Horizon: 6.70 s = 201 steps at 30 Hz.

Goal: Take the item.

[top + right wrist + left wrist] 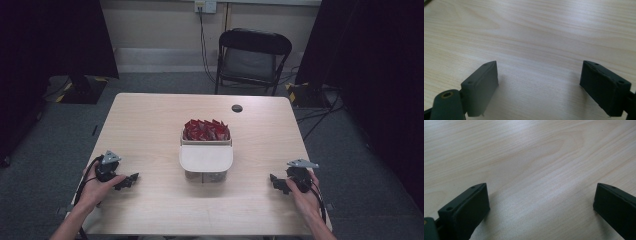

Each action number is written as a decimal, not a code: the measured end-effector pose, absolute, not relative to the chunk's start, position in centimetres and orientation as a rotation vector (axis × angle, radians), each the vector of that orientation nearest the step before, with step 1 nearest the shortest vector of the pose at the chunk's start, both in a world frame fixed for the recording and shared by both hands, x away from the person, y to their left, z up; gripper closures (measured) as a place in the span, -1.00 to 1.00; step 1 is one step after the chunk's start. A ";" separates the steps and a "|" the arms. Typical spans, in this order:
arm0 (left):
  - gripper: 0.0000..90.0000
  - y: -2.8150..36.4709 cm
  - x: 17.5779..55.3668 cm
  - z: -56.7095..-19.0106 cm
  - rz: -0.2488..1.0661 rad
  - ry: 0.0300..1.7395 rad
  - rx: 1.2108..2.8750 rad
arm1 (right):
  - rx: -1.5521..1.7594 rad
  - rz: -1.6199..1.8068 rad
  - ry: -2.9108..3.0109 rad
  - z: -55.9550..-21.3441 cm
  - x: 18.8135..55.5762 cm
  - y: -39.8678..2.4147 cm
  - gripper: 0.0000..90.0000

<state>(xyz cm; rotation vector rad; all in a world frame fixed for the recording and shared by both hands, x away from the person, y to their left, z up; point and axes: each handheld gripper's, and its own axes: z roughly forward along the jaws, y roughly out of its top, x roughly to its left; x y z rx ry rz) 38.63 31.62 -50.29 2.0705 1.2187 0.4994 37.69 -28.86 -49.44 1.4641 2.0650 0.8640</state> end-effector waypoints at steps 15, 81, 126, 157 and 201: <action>-1.00 31.6 38.6 -50.3 0.499 1.218 2.070 | 1.468 0.898 2.101 -48.6 37.6 -29.2 -0.68; -1.00 31.6 38.6 -50.3 0.500 1.218 2.071 | 1.219 1.217 2.132 -41.8 38.2 -26.4 -0.43; -1.00 31.6 38.6 -50.3 0.500 1.218 2.071 | 1.108 1.473 2.233 -37.2 41.5 -21.1 0.16; -1.00 31.6 38.6 -50.3 0.501 1.217 2.071 | 1.036 1.544 2.295 -37.0 44.1 -15.4 -0.24; -0.99 31.6 38.5 -50.3 0.506 1.220 2.065 | 1.043 1.496 2.269 -38.3 44.8 -15.4 0.97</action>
